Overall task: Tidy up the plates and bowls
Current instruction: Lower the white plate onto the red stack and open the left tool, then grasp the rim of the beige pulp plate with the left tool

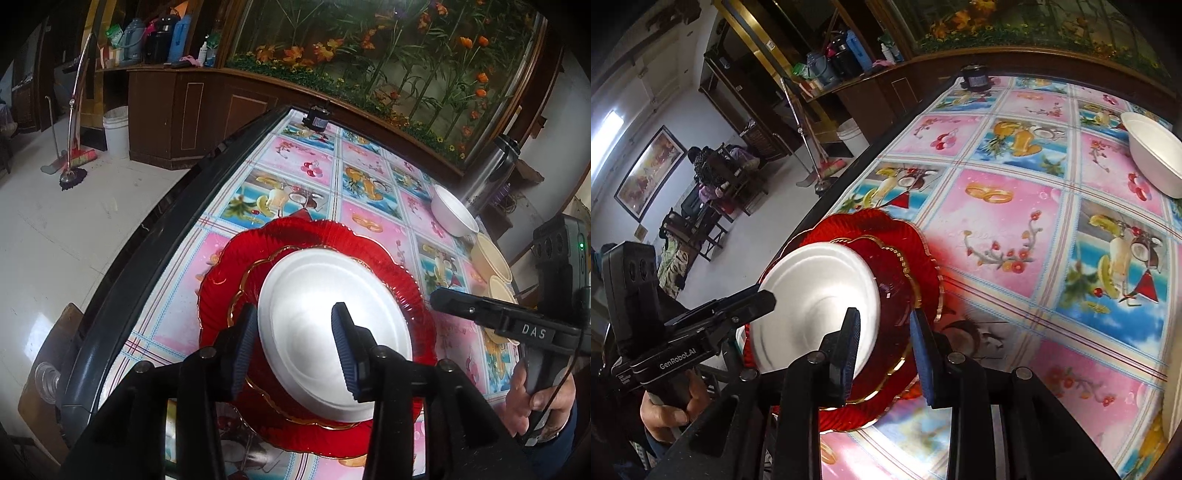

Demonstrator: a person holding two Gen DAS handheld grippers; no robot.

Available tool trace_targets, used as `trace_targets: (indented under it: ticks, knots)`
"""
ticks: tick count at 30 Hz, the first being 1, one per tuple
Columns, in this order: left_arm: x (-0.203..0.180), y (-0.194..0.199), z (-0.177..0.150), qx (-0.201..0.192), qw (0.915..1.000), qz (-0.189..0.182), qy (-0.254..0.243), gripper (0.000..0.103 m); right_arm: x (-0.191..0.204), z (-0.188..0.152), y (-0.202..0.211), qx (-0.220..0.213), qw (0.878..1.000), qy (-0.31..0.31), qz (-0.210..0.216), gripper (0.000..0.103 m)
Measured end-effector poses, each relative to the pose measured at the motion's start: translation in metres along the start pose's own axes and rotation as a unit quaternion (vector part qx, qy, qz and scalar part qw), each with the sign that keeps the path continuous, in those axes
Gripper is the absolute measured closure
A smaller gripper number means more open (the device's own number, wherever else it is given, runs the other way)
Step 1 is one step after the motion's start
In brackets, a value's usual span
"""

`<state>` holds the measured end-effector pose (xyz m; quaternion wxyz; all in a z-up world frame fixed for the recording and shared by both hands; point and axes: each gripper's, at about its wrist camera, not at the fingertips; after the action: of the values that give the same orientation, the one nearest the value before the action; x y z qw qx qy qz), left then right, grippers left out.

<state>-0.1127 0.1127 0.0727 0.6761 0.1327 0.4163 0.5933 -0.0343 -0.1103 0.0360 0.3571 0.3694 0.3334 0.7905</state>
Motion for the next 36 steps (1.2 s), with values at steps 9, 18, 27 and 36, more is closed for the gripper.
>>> trace_targets:
  ticks: [9,18,27,36]
  knots:
    - [-0.027,0.003,0.004,-0.004,0.9994,-0.009,-0.034,0.056,-0.073,0.022,0.040,-0.028,0.997,-0.069,-0.032,0.072]
    - [-0.061,-0.005,-0.004,0.020,0.9960,-0.052,-0.070,0.056,-0.162,-0.005,0.107,-0.067,0.985,-0.148,-0.062,0.063]
    - [-0.118,-0.033,-0.022,0.062,0.9872,-0.089,-0.117,0.056,-0.242,-0.045,0.143,-0.087,0.957,-0.203,-0.188,0.060]
    - [-0.159,-0.053,-0.045,0.104,0.9767,-0.103,-0.157,0.056,-0.261,-0.052,0.139,-0.084,0.947,-0.190,-0.244,0.060]
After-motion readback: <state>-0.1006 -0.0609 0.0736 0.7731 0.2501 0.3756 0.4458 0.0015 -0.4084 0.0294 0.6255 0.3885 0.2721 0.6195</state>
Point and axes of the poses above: each gripper's, at about its wrist camera, not at the fingertips, and y roughly against the way its jaws point, x to its left, z to its top, and after that the axes turned 8 degrees about -z, right-handed
